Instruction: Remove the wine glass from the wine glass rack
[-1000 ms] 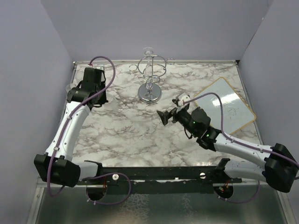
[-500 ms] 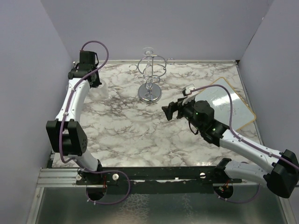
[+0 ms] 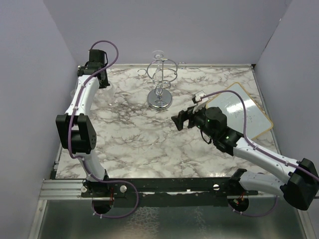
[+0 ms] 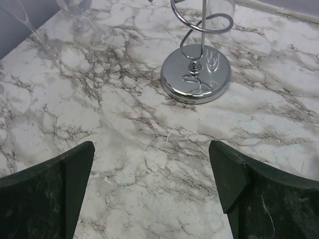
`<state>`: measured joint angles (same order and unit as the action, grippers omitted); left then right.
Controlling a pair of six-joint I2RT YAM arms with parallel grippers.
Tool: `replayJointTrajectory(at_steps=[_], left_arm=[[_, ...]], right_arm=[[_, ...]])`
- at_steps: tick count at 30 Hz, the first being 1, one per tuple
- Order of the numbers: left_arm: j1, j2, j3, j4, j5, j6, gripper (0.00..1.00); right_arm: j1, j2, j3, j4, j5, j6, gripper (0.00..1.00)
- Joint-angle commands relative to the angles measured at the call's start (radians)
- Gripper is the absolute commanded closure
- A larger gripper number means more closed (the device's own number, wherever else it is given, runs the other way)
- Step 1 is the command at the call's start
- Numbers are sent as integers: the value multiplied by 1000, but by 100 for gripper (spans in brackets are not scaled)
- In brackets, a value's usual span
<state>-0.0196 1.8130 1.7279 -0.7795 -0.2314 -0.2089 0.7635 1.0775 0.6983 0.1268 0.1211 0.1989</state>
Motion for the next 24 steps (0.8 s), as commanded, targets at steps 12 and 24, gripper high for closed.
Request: replayJointTrajectory(at_steps=[12,24], left_arm=[[6,74,118,-13,-66,34,100],[12,82,164,-28,-68,53,72]], right_arm=[[-7,-14,-16,12,-28,12,0],[-9,-21,-7,4,-31,15,0]])
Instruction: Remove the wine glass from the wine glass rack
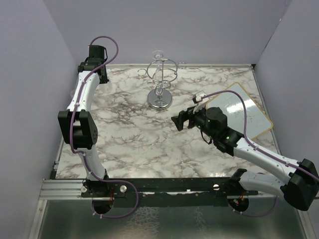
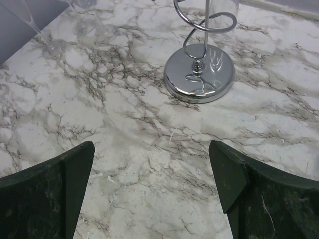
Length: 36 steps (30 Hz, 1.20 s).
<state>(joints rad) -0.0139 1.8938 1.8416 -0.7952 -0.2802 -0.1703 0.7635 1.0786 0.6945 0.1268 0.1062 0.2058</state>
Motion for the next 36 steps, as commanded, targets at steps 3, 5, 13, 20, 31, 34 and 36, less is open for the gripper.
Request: replayJointTrajectory(at_steps=[3,5,13,20,31,34,36], left_arm=[[6,-8,69,-21,-1,14,68],[5,-20,76,-24,6,11,65],[5,-131,90,-48,54,-7,47],[3,-426,-144,110,423,-106,36],[-5,-745,-630,597,803,-270,21],[-5,-685,-636,755,847,-368,20],[-5,-608,-601,828,880,-442,20]], right_arm=[[-9,-24,6,-9,-18,9,0],[-9,-29,10,-15,-20,8,0],[-9,-50,25,-40,-16,8,0],[-9,-71,12,-58,39,7,0],[-18,-88,38,-92,149,5,0],[-18,-94,54,-97,152,7,0],[-18,-96,64,-105,154,8,0]])
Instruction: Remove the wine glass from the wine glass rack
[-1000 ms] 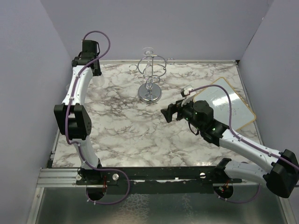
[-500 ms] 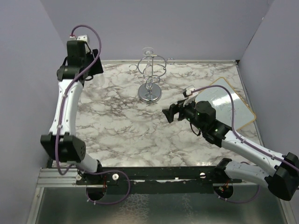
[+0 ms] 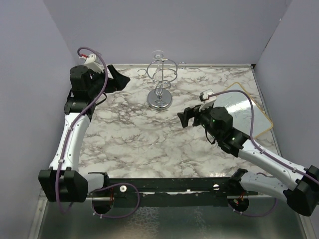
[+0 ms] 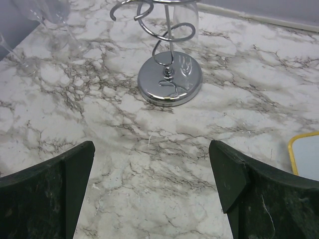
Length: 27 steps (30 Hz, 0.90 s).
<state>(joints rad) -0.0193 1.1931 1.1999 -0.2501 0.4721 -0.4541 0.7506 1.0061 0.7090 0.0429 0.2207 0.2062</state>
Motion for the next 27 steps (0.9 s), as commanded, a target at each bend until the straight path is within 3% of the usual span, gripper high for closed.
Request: replayJointTrajectory(at_steps=[1,11,17,22,27], left_arm=[[-1,141,71,305,145,-196,20],[-70,587,389,441,161,-380,24],[-101,806,631,412,180,-419,29],[-124,933,773,390,193,-451,30],[-131,981,813,363,151,-458,30]], right_arm=[[-6,-24,56,-28,42,6,0],[-54,-22,108,-67,55,-8,1],[-222,26,170,-91,-116,61,1],[-264,44,181,-78,-173,61,1],[-270,26,170,-69,-174,46,1]])
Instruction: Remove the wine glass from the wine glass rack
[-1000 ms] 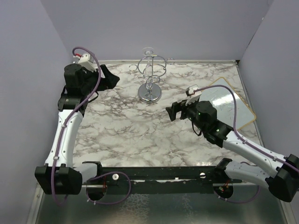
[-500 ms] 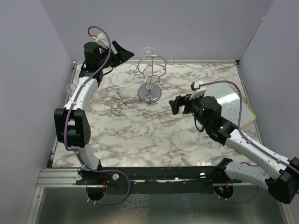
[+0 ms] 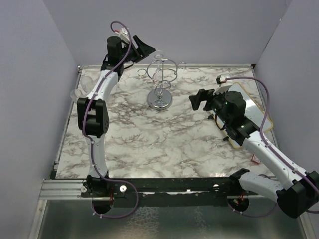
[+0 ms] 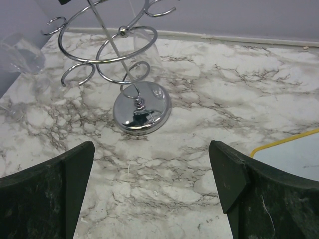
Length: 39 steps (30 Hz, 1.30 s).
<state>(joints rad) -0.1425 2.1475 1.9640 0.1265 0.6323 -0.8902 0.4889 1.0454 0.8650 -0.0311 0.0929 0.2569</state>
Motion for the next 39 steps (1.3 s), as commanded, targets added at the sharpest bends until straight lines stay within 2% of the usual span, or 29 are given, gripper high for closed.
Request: replayJointTrajectory(at_steps=[1,4,12,33,39], left_arm=[[-10,31,52,-25,-21,-20,30],[-13,49,59,-29,-32,-28,30],[-23,141,172,-112,-17,-57,47],[-26,137,197,-120,-23,-61,75],[-26,137,208,-140,-18,-69,80]], right_arm=[[-9,-18,12,5,-43,-7,1],[-12,-26,8,10,-36,-7,1],[-13,-29,-4,15,-40,-10,1],[-13,-31,-15,18,-53,-13,1],[-13,-32,-15,17,-50,-13,1]])
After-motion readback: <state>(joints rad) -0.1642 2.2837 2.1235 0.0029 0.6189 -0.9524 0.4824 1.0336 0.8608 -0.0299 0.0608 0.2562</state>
